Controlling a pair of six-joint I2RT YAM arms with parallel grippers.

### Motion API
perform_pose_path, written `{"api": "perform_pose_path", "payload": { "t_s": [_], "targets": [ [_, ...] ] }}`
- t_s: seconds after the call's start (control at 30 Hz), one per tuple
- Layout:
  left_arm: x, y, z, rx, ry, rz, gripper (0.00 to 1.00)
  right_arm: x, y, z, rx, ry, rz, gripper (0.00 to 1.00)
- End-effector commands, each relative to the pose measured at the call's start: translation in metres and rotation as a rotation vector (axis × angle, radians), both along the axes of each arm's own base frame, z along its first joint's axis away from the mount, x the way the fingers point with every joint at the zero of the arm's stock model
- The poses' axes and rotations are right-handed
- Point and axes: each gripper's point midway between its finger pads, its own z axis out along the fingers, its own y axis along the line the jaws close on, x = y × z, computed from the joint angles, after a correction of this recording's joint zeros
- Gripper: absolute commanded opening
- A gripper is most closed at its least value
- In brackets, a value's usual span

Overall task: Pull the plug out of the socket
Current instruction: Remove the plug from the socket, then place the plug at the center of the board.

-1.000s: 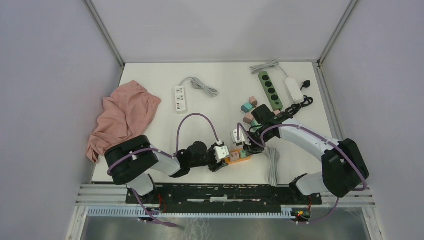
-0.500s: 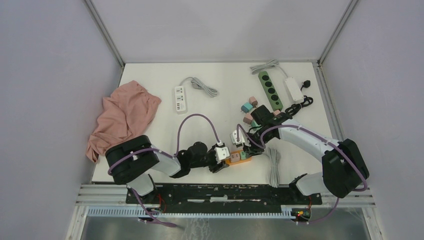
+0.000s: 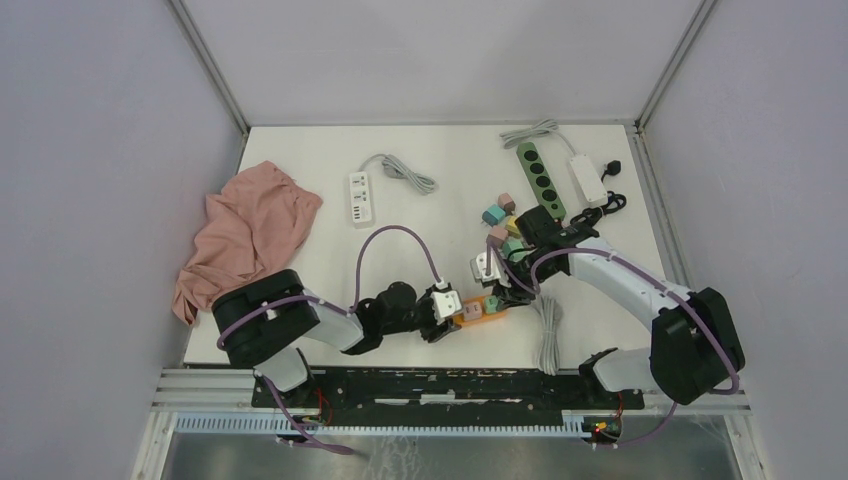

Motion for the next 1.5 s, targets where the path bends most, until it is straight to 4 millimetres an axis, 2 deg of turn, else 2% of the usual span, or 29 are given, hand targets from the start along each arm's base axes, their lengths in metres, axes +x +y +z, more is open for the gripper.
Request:
{"api": "perform_pose_path", "payload": {
  "t_s": [0.0,0.13,0.37,0.57,0.77,0.97,1.13,1.27,1.37,1.47],
  "targets": [
    [-0.001,0.007,-0.013,0.052,0.009,0.006,0.03,-0.017,-0.002,0.01,0.059,-0.022,0.129,0.0],
    [-0.001,0.007,-0.013,0.052,0.012,0.005,0.03,-0.031,0.007,0.009,0.086,0.01,0.177,0.0],
    [-0.001,0.007,-0.013,0.054,0.013,0.008,0.03,-0.026,0.026,0.018,0.111,0.062,0.124,0.0],
    [0.0,0.007,-0.012,0.055,0.012,0.013,0.03,-0.02,0.012,0.035,0.1,0.049,0.126,0.0],
    [0.0,0.006,-0.011,0.049,0.018,0.018,0.03,-0.002,-0.003,0.057,0.157,0.027,0.007,0.0],
    [0.0,0.006,-0.01,0.046,0.023,0.022,0.04,0.03,-0.005,0.071,0.205,0.03,-0.226,0.01],
    [0.001,0.006,-0.01,0.046,0.025,0.027,0.04,0.066,-0.014,0.069,0.217,0.089,-0.467,0.02],
    [0.001,0.007,-0.01,0.046,0.024,0.031,0.04,0.1,-0.033,0.062,0.22,0.135,-0.69,0.03],
    [0.001,0.007,-0.009,0.045,0.024,0.032,0.04,0.131,-0.053,0.058,0.257,0.16,-0.932,0.04],
    [0.001,0.007,-0.01,0.046,0.025,0.033,0.04,0.151,-0.069,0.05,0.291,0.205,-1.143,0.08]
  ]
}}
